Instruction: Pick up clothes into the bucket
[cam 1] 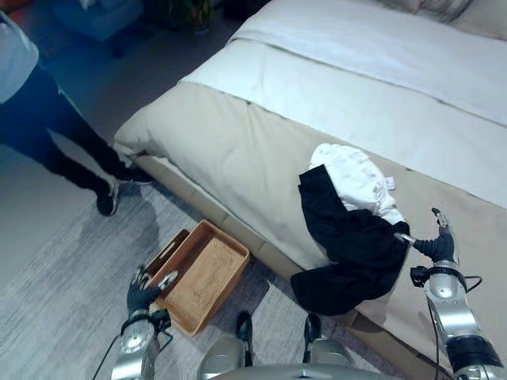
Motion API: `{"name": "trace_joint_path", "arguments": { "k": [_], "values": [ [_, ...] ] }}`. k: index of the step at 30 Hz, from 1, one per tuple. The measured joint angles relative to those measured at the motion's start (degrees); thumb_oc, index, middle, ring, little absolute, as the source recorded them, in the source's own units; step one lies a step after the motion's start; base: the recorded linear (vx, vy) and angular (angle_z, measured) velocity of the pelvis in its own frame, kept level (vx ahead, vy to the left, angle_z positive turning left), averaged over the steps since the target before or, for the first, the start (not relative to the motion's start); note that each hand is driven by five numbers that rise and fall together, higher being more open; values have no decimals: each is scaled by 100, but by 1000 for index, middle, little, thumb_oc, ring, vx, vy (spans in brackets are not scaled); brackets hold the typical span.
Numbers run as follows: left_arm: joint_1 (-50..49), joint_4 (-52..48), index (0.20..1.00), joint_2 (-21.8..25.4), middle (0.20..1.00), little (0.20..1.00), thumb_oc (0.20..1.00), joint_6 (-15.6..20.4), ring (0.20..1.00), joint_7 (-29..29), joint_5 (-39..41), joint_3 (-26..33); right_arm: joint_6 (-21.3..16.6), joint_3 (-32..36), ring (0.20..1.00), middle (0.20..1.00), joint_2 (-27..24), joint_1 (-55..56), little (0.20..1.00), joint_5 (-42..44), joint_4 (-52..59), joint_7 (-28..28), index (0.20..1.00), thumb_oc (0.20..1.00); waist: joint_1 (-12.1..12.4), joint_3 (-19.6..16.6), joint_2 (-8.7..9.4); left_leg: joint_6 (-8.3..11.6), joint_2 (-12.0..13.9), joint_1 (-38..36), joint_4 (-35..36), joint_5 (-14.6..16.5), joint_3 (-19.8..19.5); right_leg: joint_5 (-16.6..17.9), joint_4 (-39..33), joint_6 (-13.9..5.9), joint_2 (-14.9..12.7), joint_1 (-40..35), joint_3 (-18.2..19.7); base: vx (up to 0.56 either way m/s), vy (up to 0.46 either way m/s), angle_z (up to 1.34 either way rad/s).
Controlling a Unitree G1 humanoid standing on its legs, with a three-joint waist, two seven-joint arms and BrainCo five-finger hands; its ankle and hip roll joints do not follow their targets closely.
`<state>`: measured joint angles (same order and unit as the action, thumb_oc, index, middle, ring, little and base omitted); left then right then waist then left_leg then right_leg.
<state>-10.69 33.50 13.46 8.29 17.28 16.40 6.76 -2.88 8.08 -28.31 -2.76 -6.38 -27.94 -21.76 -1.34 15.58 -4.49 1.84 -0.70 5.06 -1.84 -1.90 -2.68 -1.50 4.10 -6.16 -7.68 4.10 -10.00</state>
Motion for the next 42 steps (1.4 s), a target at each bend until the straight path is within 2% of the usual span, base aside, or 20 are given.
{"name": "trace_joint_path", "arguments": {
  "k": [4,6,10,12,13,16,21,22,23,25,26,35,40,42],
  "values": [
    [224,425,1000,28,1000,1000,1000,46,1000,315,-214,-51,26,-28,1000,1000,-7,-377,1000,-57,-330,-285,1000,1000,96,326,-127,-10,-193,479,-276,-3,-68,-434,1076,25,-284,808,15,-72,7,16],
    [378,896,1000,115,1000,1000,1000,164,1000,478,-215,-328,45,-459,1000,1000,-75,-1008,1000,-148,-1071,-541,1000,1000,110,462,-122,6,-297,836,-415,26,17,-659,1652,77,-444,1437,171,-75,-25,-11],
    [728,1410,1000,1,1000,1000,1000,204,1000,572,-209,-565,95,-839,1000,1000,-152,-1717,1000,-144,-1672,-776,1000,1000,167,789,-289,-36,-323,1331,-702,-14,94,-707,2172,105,-469,2074,336,-89,-47,-11],
    [879,1487,1000,3,1000,1000,1000,219,1000,670,-210,-816,88,-1062,1000,1000,-185,-1963,1000,-98,-1976,-919,1000,1000,186,922,-316,-8,-344,1709,-956,7,116,-838,2544,190,-506,2547,427,-69,-27,3],
    [1010,1444,1000,-94,1000,1000,1000,216,1000,694,-206,-829,116,-1081,1000,1000,-257,-2136,1000,-69,-1995,-970,1000,1000,217,1070,-417,-9,-337,1892,-1033,5,84,-887,2734,215,-504,2754,408,-65,-55,10],
    [1117,1578,1000,-187,1000,1000,1000,217,1000,745,-200,-1267,102,-1251,1000,1000,-391,-2651,1000,40,-2357,-1154,1000,1000,200,1268,-495,13,-336,2381,-1318,9,51,-1040,3237,360,-528,3321,411,-41,-53,13],
    [1162,1498,1000,-341,1000,1000,1000,227,1000,728,-194,-1697,17,-1430,1000,1000,-664,-3142,1000,61,-2641,-1595,1000,1000,150,1396,-466,79,-355,2931,-1621,82,-65,-1311,3804,508,-599,3960,393,-8,-38,16],
    [1164,1502,1000,-381,1000,1000,1000,221,1000,734,-182,-1689,16,-1439,840,840,-683,-3249,840,82,-2626,-1607,840,840,133,1398,-467,66,-353,2971,-1627,71,-68,-1310,3833,509,-585,3997,382,-36,-32,5],
    [1160,1449,1000,-355,1000,1000,1000,234,1000,744,-163,-1892,21,-1581,536,536,-762,-3434,536,147,-2745,-1612,536,536,92,1403,-453,71,-329,3087,-1728,82,-76,-1348,3964,546,-581,4124,400,-6,-34,3],
    [1173,1360,1000,-339,1000,1000,1000,250,1000,747,-157,-1916,17,-1606,341,341,-829,-3654,341,166,-2767,-1621,341,341,80,1400,-464,87,-328,3227,-1730,93,-68,-1382,4011,588,-558,4284,396,-3,-8,-2],
    [1198,1282,1000,-331,1000,1000,1000,260,1000,749,-158,-1921,10,-1732,200,200,-900,-3808,200,227,-2849,-1636,200,200,63,1400,-465,97,-317,3363,-1750,86,-73,-1368,4063,598,-550,4445,397,0,0,0],
    [1187,211,1000,-251,1000,1000,1000,404,1000,776,-37,-2200,-22,-1947,200,200,-1114,-4439,200,593,-3353,-1682,200,200,140,1396,-473,75,-344,3568,-1831,68,-93,-1377,4196,618,-607,4665,385,1,10,3],
    [1265,235,1000,-178,1000,1000,1000,451,1000,810,-45,-2360,56,-1924,200,200,-1141,-4468,200,881,-3470,-1800,200,200,215,1396,-473,59,-358,3481,-1856,34,-79,-1318,4125,550,-636,4552,408,-23,71,-2],
    [1369,389,1000,-204,1000,1000,1000,440,1000,814,-48,-2378,66,-1926,200,200,-1095,-4407,200,1007,-3376,-1801,200,200,221,1398,-476,142,-321,3341,-1793,16,-73,-1191,3966,551,-594,4375,403,-18,71,-16]
  ]
}}
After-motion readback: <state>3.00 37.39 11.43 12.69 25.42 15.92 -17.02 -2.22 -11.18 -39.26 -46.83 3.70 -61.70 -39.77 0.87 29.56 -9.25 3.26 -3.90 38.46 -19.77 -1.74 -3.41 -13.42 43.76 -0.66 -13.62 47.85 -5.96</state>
